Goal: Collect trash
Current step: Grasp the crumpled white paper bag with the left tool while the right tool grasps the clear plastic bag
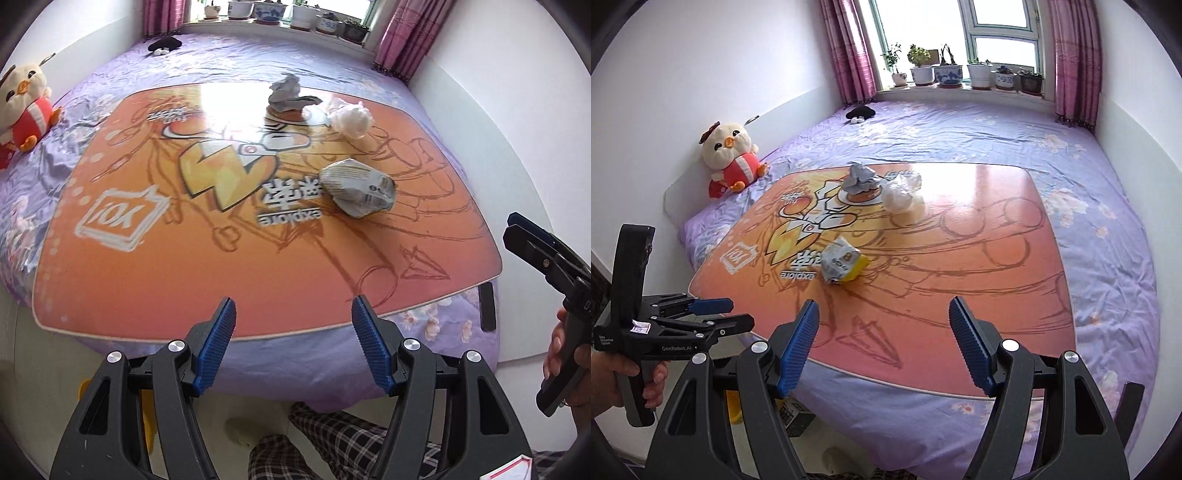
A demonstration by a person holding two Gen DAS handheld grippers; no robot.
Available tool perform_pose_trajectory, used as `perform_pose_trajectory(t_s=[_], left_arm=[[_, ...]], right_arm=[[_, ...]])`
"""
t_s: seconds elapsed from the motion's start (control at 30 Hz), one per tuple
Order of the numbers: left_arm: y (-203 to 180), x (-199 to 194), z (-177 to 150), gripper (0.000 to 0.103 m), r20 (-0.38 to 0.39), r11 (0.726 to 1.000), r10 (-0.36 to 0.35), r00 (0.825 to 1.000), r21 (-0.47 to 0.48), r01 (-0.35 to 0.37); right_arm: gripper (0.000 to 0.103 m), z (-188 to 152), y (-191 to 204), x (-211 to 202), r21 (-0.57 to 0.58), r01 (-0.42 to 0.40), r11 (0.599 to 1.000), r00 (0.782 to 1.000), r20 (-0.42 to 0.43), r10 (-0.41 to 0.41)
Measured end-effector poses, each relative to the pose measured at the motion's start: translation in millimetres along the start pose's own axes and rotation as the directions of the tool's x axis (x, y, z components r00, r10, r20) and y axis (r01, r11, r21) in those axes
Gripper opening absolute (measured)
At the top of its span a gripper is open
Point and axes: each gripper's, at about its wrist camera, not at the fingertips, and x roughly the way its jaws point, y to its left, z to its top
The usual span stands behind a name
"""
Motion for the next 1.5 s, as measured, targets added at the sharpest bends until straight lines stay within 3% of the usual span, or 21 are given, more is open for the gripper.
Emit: perform_pose_trajectory(t_s=[0.13,0.2,0.3,0.5,0.73,0.93,1.13,1.17,1.23,1.5], left_arm=[[-31,27,30,0.066,-0.016,0.998,-0.009,1.000,0.069,0.010],[-46,40,45,0.076,-0.017,0.995,0.000,1.000,0.100,0.002],[-56,56,61,0.076,-0.012,0.991,0.032,0.999,0.133,-0.030],[-11,54,80,0.071,0.012,0.991,0.135,0.991,0.011,-0.135],[52,40,77,0.071,-0.004,0.960,0.232,0.973,-0.162,-0.230],[52,41,78,0.071,-0.003,0.952,0.243,0.970,-0.189,-0.239],[44,44,80,0.072,0.001,0.964,0.217,0.976,-0.158,-0.215],[42,45,81,0.072,0.000,0.964,0.216,0.976,-0.157,-0.214],[45,47,83,0.072,-0.001,0.966,0.209,0.978,-0.158,-0.207],[43,49,92,0.072,0.013,0.973,0.184,0.983,-0.146,-0.180]], right_arm=[[0.074,7,-30,7,0.040,0.016,0.999,1.000,-0.008,-0.015],[0.074,9,-40,10,0.047,0.021,0.999,1.000,-0.013,-0.020],[0.074,12,-52,16,0.053,0.024,0.998,0.999,-0.025,-0.023],[0.074,18,-61,34,0.048,0.002,0.999,0.999,-0.050,0.000],[0.074,40,-52,67,0.024,-0.055,0.998,0.997,-0.059,0.056],[0.074,79,-33,112,-0.004,-0.084,0.996,0.996,-0.041,0.084],[0.074,110,-25,159,0.009,-0.105,0.994,0.992,-0.063,0.105],[0.072,113,-23,166,0.006,-0.113,0.994,0.991,-0.068,0.113],[0.035,115,-24,180,0.008,-0.127,0.992,0.986,-0.109,0.127],[0.034,95,-50,145,0.022,-0.108,0.994,0.988,-0.110,0.110]])
